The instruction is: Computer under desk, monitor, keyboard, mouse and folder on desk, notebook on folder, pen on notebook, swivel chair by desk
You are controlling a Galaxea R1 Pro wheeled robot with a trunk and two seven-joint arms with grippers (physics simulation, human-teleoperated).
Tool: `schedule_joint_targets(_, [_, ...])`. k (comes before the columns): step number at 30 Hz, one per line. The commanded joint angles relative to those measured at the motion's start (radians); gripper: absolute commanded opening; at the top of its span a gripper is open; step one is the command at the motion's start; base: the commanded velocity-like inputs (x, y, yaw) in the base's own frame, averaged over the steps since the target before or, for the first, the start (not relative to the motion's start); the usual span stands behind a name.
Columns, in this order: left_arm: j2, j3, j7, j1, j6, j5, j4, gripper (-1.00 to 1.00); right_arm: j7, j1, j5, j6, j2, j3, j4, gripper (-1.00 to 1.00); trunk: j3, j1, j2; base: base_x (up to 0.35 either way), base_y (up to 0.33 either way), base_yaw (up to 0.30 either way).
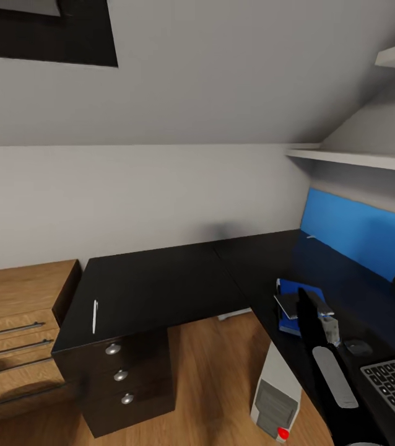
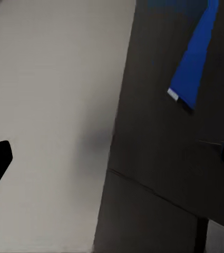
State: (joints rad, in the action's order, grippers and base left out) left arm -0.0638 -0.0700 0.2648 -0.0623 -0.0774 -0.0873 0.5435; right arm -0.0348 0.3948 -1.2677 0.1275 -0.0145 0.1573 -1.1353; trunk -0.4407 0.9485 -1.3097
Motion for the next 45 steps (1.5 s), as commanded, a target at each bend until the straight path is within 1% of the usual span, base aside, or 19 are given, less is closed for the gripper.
schedule_joint_targets(1, [0.001,-0.007,0.008,-0.001,-0.004,-0.009,0.000,1.00,0.006,-0.002,0.013,0.004,0.000,-0.015,-0.005,1.00,0.002,-0.004,0.007,0.000,0.000,0.000])
schedule_joint_targets(2, [0.001,-0.007,0.008,-0.001,-0.004,-0.009,0.000,1.00,0.013,-0.004,0.033,0.004,0.000,-0.030,-0.009,1.00,0.005,-0.008,0.014,0.000,0.000,0.000])
schedule_joint_targets(3, [0.001,-0.007,0.008,-0.001,-0.004,-0.009,0.000,1.00,0.022,-0.010,0.116,0.004,0.001,-0.115,-0.029,1.00,0.008,-0.012,0.021,0.000,0.000,0.000])
schedule_joint_targets(6, [0.001,-0.007,0.009,-0.001,-0.004,-0.009,0.000,1.00,-0.008,-0.012,0.193,0.004,0.002,-0.204,-0.037,1.00,0.018,-0.023,0.042,0.000,0.000,0.000])
schedule_joint_targets(10, [0.001,-0.007,0.008,-0.001,-0.004,-0.009,0.000,1.00,-0.102,-0.013,0.317,0.007,0.002,-0.336,-0.042,1.00,0.030,-0.038,0.070,0.000,0.000,0.000])
schedule_joint_targets(11, [0.001,-0.006,0.009,-0.001,-0.004,-0.009,0.000,1.00,-0.156,-0.013,0.383,0.007,0.003,-0.400,-0.042,1.00,0.033,-0.042,0.077,0.000,0.000,0.000])
schedule_joint_targets(13, [0.001,-0.005,0.009,-0.001,-0.004,-0.009,0.000,1.00,-0.212,-0.013,0.448,0.006,0.005,-0.459,-0.042,1.00,0.040,-0.050,0.091,0.000,0.000,0.000])
schedule_joint_targets(15, [0.001,-0.005,0.009,-0.001,-0.005,-0.010,0.000,1.00,-0.271,-0.013,0.505,0.004,0.016,-0.511,-0.042,1.00,0.046,-0.058,0.105,0.000,0.000,0.000])
schedule_joint_targets(17, [0.001,-0.004,0.010,-0.001,-0.006,-0.010,0.000,1.00,-0.341,-0.012,0.554,-0.005,0.037,-0.554,-0.039,1.00,0.052,-0.065,0.119,0.000,0.000,0.000])
schedule_joint_targets(19, [0.002,-0.004,0.010,-0.001,-0.008,-0.010,0.000,1.00,-0.421,-0.012,0.597,-0.024,0.065,-0.586,-0.032,1.00,0.059,-0.073,0.133,0.000,0.000,0.000])
schedule_joint_targets(23, [0.004,-0.002,0.010,-0.001,-0.015,-0.011,0.005,1.00,-0.590,-0.011,0.679,-0.099,0.121,-0.625,-0.014,1.00,0.071,-0.088,0.161,0.000,0.000,0.000])
schedule_joint_targets(24, [0.005,0.000,0.009,-0.001,-0.033,-0.011,0.007,1.00,-0.668,-0.010,0.724,-0.152,0.142,-0.635,-0.008,1.00,0.074,-0.092,0.168,0.000,0.000,0.000])
schedule_joint_targets(25, [0.006,0.001,0.008,-0.001,-0.049,-0.011,0.007,1.00,-0.704,-0.010,0.747,-0.180,0.150,-0.639,-0.006,1.00,0.077,-0.096,0.175,0.000,0.000,0.000])
schedule_joint_targets(26, [0.008,0.005,0.006,-0.001,-0.124,-0.011,0.010,1.00,-0.793,-0.009,0.807,-0.265,0.170,-0.644,-0.003,1.00,0.080,-0.100,0.182,0.000,0.000,0.000])
schedule_joint_targets(27, [0.011,0.006,0.005,0.000,-0.194,-0.012,0.014,1.00,-0.829,-0.009,0.830,-0.314,0.176,-0.642,-0.004,1.00,0.084,-0.104,0.189,0.000,0.000,0.000])
schedule_joint_targets(30, [0.014,0.007,0.003,0.004,-0.292,-0.013,0.028,1.00,-0.855,-0.009,0.844,-0.358,0.181,-0.634,-0.004,1.00,0.093,-0.115,0.210,0.000,0.000,0.000])
schedule_joint_targets(34, [0.018,0.008,0.003,0.029,-0.361,-0.013,0.065,1.00,-0.863,-0.008,0.850,-0.360,0.184,-0.620,-0.002,1.00,0.106,-0.130,0.238,0.000,0.000,0.000])
schedule_joint_targets(40, [0.029,0.008,0.002,0.105,-0.396,-0.017,0.194,1.00,-0.863,-0.008,0.849,-0.301,0.187,-0.610,-0.003,1.00,0.124,-0.153,0.280,0.000,0.000,0.000])
schedule_joint_targets(45, [0.049,0.009,0.002,0.181,-0.402,-0.039,0.317,1.00,-0.867,-0.008,0.849,-0.307,0.187,-0.599,-0.004,1.00,0.140,-0.173,0.315,0.000,0.000,0.000])
